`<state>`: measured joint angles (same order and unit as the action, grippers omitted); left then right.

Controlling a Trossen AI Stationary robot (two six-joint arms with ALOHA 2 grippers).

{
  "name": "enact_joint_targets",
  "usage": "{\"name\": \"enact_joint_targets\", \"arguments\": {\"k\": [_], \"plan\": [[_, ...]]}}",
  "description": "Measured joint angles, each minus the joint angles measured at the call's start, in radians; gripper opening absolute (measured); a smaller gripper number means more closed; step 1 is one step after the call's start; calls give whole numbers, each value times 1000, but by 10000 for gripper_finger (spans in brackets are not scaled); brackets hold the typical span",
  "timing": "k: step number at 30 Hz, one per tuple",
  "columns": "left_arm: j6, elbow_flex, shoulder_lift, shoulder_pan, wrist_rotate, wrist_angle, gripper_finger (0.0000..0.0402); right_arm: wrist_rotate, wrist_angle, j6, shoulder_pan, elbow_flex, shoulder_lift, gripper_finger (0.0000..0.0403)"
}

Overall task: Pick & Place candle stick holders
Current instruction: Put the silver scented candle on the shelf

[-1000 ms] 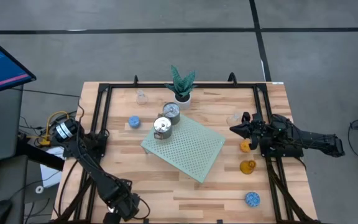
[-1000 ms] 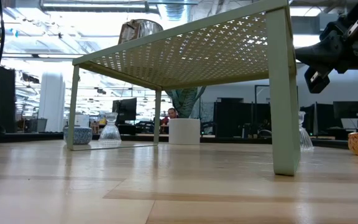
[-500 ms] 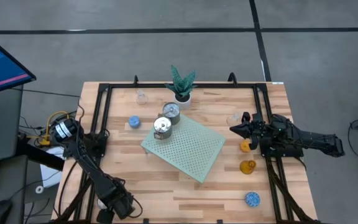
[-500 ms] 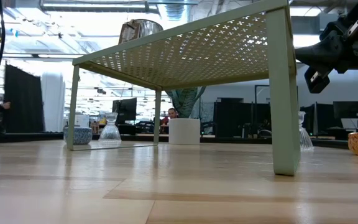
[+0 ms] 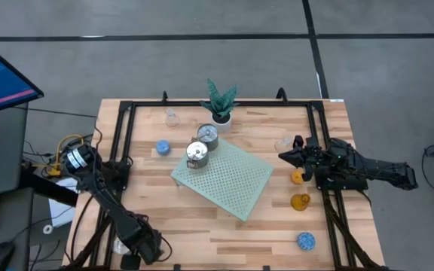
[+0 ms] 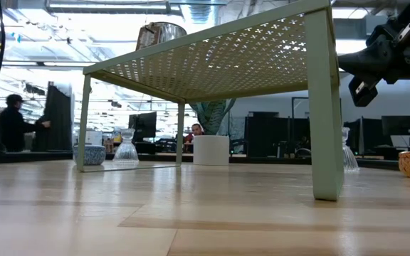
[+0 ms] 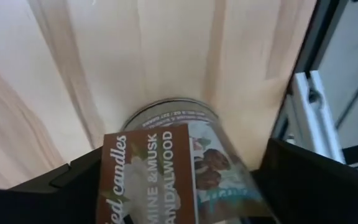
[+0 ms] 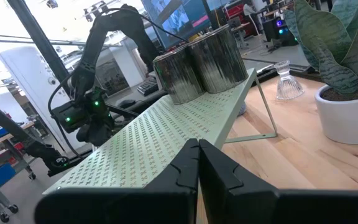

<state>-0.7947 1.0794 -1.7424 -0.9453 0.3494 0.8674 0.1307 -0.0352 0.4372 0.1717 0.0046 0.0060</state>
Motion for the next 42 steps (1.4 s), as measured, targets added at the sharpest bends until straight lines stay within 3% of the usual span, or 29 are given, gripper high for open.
{"name": "enact_joint_targets", "arguments": {"k": [6,13,22,28,36,42], "plan": [[-106,0,62,-4,-18,-1,397,0,0,0,0,0,0,0],[-322,2,249,-40,-192,5,399,0,0,0,0,0,0,0],[-544,2,334,-196,-196,0,399,0,0,0,0,0,0,0],[-579,-3,328,-267,-240,-3,399,0,0,0,0,0,0,0],[-594,-14,339,-272,-292,0,381,0,0,0,0,0,0,0],[-600,-14,415,-266,-301,20,367,0,0,0,0,0,0,0]]}}
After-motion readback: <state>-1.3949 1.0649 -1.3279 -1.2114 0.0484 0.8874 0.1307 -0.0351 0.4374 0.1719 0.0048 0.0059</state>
